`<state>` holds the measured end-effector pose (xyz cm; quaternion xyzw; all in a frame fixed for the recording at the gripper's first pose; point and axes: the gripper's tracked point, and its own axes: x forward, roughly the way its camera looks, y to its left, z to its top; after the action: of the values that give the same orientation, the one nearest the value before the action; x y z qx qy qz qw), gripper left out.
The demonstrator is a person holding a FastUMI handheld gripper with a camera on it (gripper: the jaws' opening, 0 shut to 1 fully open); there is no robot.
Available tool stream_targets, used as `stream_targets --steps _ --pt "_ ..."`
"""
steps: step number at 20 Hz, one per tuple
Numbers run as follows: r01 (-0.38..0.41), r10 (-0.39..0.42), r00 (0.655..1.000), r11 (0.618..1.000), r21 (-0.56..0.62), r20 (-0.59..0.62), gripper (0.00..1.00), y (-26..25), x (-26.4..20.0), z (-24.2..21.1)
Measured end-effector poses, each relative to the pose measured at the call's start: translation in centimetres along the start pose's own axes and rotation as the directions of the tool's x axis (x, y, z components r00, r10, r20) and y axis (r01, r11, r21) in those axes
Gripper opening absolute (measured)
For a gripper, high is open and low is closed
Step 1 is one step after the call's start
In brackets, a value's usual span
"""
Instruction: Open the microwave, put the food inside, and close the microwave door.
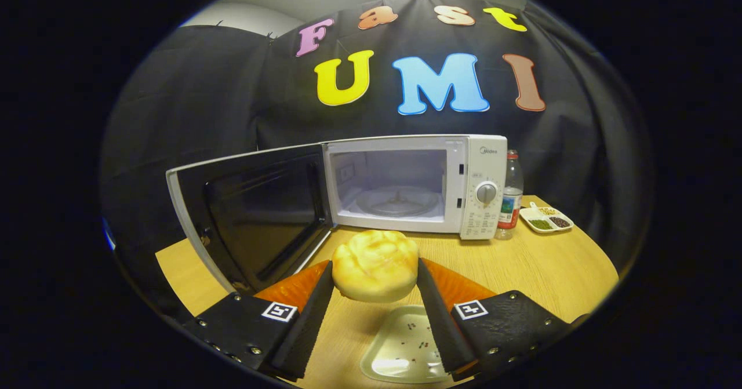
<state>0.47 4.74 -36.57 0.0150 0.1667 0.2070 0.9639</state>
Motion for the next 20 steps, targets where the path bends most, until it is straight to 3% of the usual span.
stream_targets --steps 13,20 --pt "0.046 -0.047 0.999 0.997 0.06 0.017 0.83 -1.1 11.2 5.4" --pt "0.143 -0.145 0.988 0.989 0.031 0.051 0.83 -2.8 18.6 6.3"
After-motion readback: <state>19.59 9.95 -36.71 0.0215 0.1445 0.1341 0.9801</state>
